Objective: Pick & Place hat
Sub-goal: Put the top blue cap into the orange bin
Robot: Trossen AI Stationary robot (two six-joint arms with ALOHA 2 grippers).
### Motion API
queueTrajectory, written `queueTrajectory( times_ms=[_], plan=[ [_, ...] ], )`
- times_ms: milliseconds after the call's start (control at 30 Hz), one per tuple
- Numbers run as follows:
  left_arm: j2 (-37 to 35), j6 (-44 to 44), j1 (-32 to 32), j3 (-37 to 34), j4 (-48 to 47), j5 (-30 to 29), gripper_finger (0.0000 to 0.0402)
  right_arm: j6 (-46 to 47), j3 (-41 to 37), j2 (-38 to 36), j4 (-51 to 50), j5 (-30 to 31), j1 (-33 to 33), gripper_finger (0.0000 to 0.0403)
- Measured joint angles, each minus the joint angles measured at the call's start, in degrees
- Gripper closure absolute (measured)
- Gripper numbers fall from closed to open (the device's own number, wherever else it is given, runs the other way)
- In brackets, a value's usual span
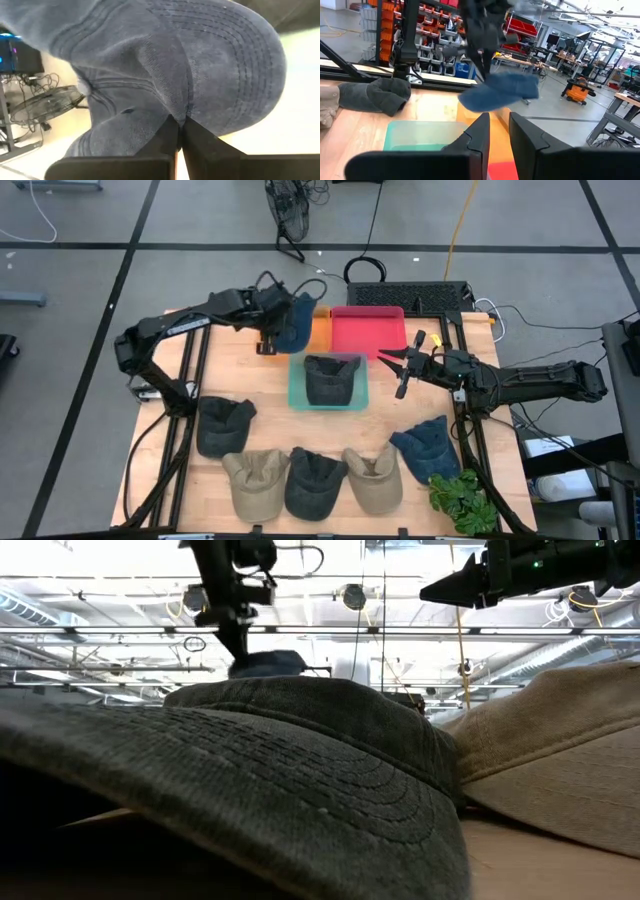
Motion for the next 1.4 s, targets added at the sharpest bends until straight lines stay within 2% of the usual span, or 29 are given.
queueTrajectory(
  times_ms=[167,367,533,700,967,1200,1400],
  plan=[
    [6.04,2.19,1.36,-0.01,-0.27,-2.56,0.0396,-0.47,0.00,0.01,-0.87,0.01,-0.03,0.0353],
    [10.70,2.59,2.62,-0.02,3.63,-3.66,0.0381,-1.01,0.00,0.01,-1.27,0.09,-0.09,0.0353],
    [12.10,3.44,2.97,-0.02,5.52,-3.37,0.0395,-1.02,0.00,0.02,-1.29,0.11,-0.09,0.0353],
    [12.33,3.72,3.71,-0.02,6.39,-2.94,0.0377,-0.91,0.00,0.00,-1.67,0.15,-0.09,0.0353],
    [12.59,3.79,6.15,-0.02,9.46,2.91,0.0395,-0.39,0.00,0.01,-1.73,0.17,-0.09,0.0353],
    [13.23,5.41,6.59,-0.09,9.07,3.15,0.0374,-0.54,0.00,0.01,-1.87,0.18,-0.09,0.0353],
    [13.81,5.30,6.46,-0.09,9.43,3.22,0.0395,-0.72,0.00,0.01,-2.17,0.18,-0.09,0.0353]
  ],
)
